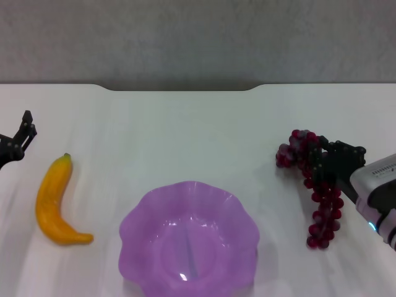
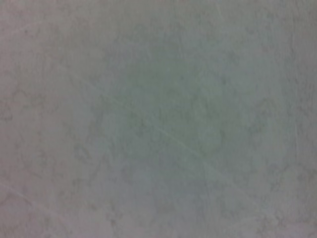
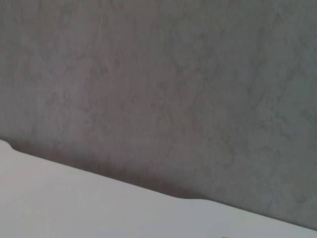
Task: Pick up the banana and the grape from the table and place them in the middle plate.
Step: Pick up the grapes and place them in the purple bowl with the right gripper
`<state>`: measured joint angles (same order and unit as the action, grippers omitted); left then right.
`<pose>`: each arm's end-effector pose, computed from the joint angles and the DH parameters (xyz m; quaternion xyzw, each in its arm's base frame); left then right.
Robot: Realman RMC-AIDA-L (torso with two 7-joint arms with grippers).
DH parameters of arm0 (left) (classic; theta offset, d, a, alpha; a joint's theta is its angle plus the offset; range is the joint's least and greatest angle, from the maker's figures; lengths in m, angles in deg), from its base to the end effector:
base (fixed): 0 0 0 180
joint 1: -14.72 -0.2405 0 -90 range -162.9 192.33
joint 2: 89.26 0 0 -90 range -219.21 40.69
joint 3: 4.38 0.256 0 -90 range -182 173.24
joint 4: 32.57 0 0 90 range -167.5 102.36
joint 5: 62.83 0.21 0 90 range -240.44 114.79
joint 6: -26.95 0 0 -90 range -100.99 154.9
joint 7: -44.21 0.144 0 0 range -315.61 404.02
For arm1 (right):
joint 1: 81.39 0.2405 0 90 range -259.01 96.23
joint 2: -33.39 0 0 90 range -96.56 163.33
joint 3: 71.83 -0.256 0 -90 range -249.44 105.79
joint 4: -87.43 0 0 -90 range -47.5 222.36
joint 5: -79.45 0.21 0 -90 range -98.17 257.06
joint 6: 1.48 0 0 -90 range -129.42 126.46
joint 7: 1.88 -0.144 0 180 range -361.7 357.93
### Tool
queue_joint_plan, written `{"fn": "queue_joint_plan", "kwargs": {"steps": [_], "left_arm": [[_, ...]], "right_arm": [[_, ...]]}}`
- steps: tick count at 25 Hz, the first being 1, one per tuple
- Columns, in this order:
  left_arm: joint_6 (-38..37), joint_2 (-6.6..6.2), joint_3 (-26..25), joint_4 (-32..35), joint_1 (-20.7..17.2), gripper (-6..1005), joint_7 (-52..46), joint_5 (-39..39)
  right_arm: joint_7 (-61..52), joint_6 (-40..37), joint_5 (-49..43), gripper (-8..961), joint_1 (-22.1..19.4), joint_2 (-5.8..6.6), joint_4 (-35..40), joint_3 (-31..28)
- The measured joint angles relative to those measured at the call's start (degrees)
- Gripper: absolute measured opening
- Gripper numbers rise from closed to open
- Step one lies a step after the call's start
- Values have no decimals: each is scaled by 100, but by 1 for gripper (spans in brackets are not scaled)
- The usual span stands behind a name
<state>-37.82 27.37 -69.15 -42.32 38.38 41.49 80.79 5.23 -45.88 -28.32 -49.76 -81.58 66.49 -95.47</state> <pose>-0.3492 0.3364 0.0194 -0.6790 -0.1977 -0.2478 0.6622 0.3066 0.3582 -0.0681 -0.7996 0.2306 0.1613 0.5306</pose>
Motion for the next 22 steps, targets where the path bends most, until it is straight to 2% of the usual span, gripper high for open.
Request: {"fn": "queue_joint_plan", "kwargs": {"steps": [13, 22], "left_arm": [[0, 0, 0, 0, -7, 878, 0, 0], [-1, -8, 0, 0, -37, 878, 0, 0]], "right_arm": [[6, -81, -97, 122, -25, -2, -15, 11], [12, -775, -309, 80, -41, 15, 10, 7]]}}
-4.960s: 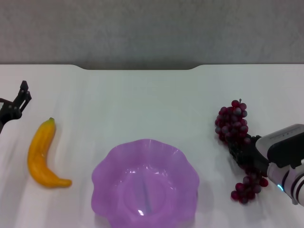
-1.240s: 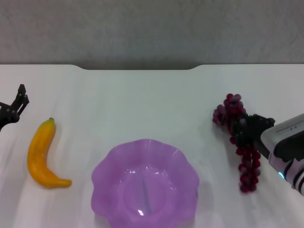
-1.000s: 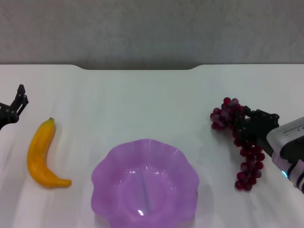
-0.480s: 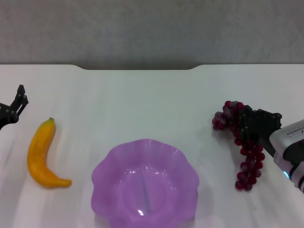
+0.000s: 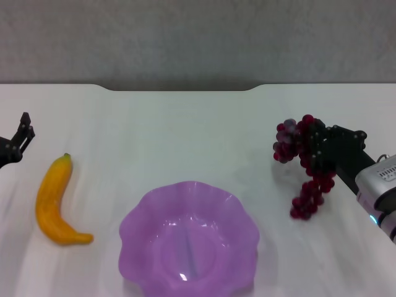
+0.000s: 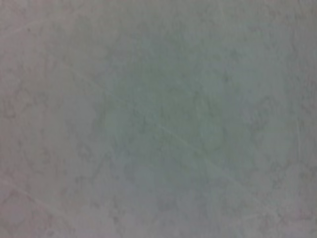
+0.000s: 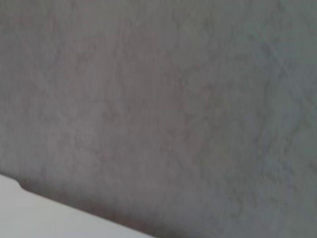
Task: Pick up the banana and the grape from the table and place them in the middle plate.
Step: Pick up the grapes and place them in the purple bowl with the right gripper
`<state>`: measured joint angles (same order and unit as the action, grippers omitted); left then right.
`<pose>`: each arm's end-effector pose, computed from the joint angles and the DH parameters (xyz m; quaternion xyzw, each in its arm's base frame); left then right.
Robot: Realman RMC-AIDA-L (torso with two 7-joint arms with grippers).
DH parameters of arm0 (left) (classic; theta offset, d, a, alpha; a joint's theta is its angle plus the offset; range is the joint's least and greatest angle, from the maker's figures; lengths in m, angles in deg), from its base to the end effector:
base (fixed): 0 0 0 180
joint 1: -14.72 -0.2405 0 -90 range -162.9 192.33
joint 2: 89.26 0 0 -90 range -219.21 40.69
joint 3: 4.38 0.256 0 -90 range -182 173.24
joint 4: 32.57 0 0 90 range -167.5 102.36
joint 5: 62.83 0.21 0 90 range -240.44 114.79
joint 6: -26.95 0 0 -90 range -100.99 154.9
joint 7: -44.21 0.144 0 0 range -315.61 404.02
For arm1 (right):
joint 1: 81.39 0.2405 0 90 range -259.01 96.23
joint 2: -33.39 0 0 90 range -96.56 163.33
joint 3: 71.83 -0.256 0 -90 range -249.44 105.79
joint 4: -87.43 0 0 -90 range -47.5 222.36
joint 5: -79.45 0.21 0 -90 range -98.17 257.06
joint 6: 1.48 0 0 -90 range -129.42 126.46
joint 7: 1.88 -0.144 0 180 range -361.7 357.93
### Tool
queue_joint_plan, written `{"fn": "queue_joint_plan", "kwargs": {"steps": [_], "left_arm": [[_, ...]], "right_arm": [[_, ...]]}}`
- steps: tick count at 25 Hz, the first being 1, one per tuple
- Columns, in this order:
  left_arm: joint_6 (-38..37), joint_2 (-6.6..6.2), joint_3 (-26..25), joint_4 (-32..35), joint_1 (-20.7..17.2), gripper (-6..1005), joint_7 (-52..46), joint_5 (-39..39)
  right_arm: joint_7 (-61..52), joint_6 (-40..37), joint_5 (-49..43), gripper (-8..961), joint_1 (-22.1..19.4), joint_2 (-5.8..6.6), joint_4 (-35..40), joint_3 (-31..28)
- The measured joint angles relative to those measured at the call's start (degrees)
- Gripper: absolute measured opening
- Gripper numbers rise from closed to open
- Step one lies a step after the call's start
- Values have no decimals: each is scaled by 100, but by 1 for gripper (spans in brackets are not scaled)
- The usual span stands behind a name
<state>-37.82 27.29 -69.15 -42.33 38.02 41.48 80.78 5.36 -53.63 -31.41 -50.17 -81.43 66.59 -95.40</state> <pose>-0.3516 0.3344 0.0201 -0.6782 -0.1994 -0.2454 0.6633 0.2915 0.3579 -0.0592 -0.7963 0.1776 0.2054 0.5406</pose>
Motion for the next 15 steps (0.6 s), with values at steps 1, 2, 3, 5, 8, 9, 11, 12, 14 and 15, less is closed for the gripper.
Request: {"fn": "queue_joint_plan", "kwargs": {"steps": [1, 2, 3, 5, 8, 9, 11, 12, 14, 15], "left_arm": [[0, -1, 0, 0, -2, 878, 0, 0], [0, -1, 0, 0, -6, 878, 0, 0], [0, -1, 0, 0, -10, 877, 0, 0], [0, -2, 0, 0, -28, 877, 0, 0], [0, -9, 0, 0, -50, 877, 0, 0], [0, -9, 0, 0, -52, 878, 0, 0], [0, -10, 0, 0, -53, 878, 0, 0], [0, -10, 0, 0, -53, 878, 0, 0], [0, -10, 0, 0, -54, 878, 0, 0], [0, -10, 0, 0, -56, 878, 0, 0]], "right_arm": [[3, -61, -32, 77, -2, 0, 6, 5], [11, -139, -76, 74, -4, 1, 11, 8], [24, -222, -128, 71, -6, 1, 13, 8], [89, -407, -195, 65, -6, 4, -3, 8], [242, -637, -260, 63, -6, 9, -51, 8], [287, -699, -323, 63, -6, 10, -77, 8], [388, -795, -538, 61, -6, 8, -147, 3], [445, -838, -647, 61, -5, 6, -192, 3], [618, -925, -824, 59, -4, 5, -362, 2], [702, -953, -883, 58, -4, 8, -466, 3]]}}
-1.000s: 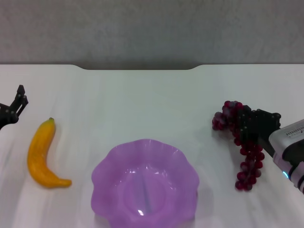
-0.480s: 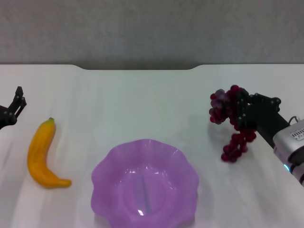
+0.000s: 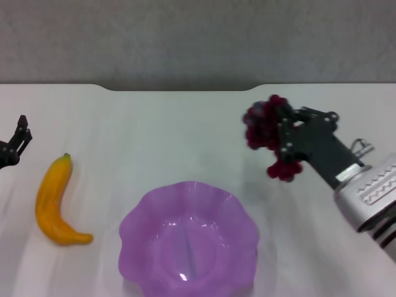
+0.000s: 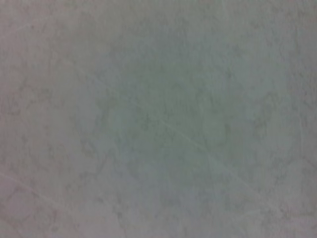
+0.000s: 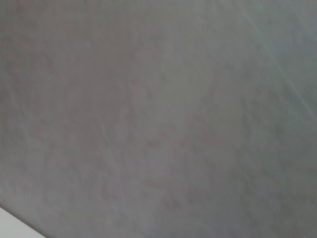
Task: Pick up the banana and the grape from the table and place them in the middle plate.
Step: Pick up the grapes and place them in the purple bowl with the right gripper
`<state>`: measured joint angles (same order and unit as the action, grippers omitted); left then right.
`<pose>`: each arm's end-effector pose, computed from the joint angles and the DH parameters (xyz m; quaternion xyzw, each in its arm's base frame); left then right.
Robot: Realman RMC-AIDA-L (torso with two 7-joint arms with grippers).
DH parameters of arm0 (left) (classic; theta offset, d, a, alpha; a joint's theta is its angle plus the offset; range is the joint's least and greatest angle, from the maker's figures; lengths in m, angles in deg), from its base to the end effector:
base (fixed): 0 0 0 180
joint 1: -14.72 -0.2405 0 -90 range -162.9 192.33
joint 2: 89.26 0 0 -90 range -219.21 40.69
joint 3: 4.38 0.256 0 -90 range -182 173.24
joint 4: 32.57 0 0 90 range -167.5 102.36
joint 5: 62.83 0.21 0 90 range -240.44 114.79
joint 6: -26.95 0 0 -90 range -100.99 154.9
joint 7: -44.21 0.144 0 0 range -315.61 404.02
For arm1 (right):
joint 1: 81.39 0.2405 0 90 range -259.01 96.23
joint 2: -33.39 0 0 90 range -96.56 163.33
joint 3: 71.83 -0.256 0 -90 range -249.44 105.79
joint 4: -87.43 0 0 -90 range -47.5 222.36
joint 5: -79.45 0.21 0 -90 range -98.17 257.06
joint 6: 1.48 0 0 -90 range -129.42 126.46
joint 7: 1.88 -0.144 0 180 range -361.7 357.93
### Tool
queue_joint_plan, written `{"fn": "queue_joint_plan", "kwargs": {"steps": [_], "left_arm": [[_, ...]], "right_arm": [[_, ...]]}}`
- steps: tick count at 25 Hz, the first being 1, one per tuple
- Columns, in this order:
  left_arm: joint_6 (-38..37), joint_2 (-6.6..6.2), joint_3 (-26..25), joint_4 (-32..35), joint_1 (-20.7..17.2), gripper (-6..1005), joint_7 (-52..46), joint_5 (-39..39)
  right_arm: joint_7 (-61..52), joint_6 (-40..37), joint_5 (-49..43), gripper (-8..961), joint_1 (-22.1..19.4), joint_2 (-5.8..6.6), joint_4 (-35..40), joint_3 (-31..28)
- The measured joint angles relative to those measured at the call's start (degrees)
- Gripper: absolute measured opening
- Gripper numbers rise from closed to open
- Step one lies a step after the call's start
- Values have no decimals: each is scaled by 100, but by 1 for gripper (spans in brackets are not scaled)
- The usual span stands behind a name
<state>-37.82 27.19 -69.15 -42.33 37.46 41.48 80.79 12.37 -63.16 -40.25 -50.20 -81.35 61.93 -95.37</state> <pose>-0.3551 0.3311 0.0208 -0.6773 -0.2021 -0.2417 0.6649 0.2421 0.3470 -0.0675 -0.8116 0.0432 0.2659 0.5184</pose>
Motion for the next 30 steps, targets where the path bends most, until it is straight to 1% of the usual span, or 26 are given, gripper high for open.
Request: {"fn": "queue_joint_plan", "kwargs": {"steps": [5, 8, 13, 16, 21, 26, 30], "left_arm": [[4, 0, 0, 0, -12, 877, 38, 0], [5, 1, 0, 0, -15, 877, 130, 0], [3, 8, 0, 0, -16, 877, 157, 0], [-3, 9, 0, -35, -16, 878, 158, 0], [-6, 9, 0, -52, -16, 878, 158, 0], [-9, 9, 0, -109, -19, 878, 158, 0], [-10, 5, 0, -132, -28, 878, 159, 0]], "right_arm": [[400, 1, -458, 55, 1, 15, -610, -63], [744, 83, -584, 53, -20, 17, -981, -69], [1262, 392, -912, 52, -173, 86, -1676, -70], [1624, 585, -1036, 51, -277, 84, -1971, -81], [2110, 820, -1042, 50, -469, 35, -2244, -42], [2121, 880, -1037, 51, -607, 8, -2249, 194], [2113, 1183, -1037, 51, -607, 5, -2261, 289]]}}
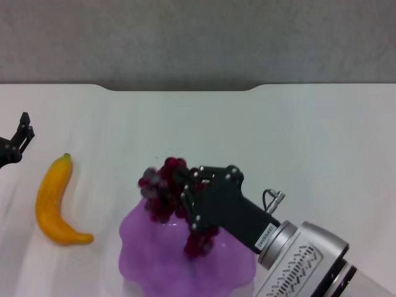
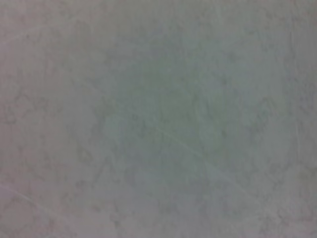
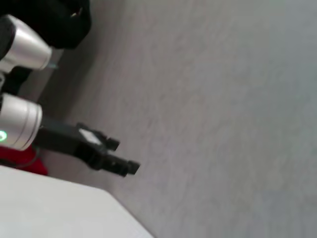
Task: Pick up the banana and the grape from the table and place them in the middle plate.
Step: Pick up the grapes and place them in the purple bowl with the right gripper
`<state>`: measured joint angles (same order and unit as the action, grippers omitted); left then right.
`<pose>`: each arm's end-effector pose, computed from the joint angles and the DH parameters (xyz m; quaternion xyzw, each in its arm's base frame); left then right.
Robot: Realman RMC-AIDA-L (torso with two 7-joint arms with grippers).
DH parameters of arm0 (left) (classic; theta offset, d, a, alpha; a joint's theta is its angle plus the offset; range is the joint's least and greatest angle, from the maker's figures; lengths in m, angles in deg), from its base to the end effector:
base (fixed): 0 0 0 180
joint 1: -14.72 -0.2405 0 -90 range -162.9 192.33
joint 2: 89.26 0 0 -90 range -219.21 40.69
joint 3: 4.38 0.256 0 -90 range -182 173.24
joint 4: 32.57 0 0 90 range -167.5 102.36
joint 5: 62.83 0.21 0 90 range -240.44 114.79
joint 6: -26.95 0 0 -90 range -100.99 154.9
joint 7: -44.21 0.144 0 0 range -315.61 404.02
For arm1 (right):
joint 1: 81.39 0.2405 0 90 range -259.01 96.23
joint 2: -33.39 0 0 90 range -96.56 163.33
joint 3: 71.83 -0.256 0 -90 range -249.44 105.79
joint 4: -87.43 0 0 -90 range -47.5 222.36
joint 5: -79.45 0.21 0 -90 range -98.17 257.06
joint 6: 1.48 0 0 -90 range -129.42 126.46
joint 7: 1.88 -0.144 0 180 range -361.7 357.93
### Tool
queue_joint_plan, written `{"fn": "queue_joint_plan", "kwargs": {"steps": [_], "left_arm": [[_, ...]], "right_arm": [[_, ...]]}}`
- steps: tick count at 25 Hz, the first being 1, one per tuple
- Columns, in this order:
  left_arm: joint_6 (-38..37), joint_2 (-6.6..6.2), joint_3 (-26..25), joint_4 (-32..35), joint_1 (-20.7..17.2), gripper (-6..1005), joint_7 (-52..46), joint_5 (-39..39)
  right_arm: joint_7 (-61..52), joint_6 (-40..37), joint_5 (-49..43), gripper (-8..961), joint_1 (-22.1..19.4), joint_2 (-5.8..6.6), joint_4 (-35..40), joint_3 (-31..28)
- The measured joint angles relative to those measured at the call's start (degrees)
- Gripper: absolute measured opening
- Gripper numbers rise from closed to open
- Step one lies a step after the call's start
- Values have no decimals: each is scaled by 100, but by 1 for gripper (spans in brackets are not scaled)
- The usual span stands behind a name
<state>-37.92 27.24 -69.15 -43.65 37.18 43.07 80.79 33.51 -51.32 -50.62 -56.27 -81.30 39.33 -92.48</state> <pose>-0.3505 0.3324 0.0200 -0.6780 -0.1914 -0.2426 0.6669 0.1740 0.2749 -0.1338 -0.8702 -0.0794 0.2543 0.4145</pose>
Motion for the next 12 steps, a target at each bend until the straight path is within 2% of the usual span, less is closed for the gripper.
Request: {"fn": "queue_joint_plan", "kwargs": {"steps": [12], "left_arm": [[-147, 7, 0, -78, 0, 877, 26, 0]], "right_arm": [[-8, 71, 3, 57, 33, 0, 40, 136]]}}
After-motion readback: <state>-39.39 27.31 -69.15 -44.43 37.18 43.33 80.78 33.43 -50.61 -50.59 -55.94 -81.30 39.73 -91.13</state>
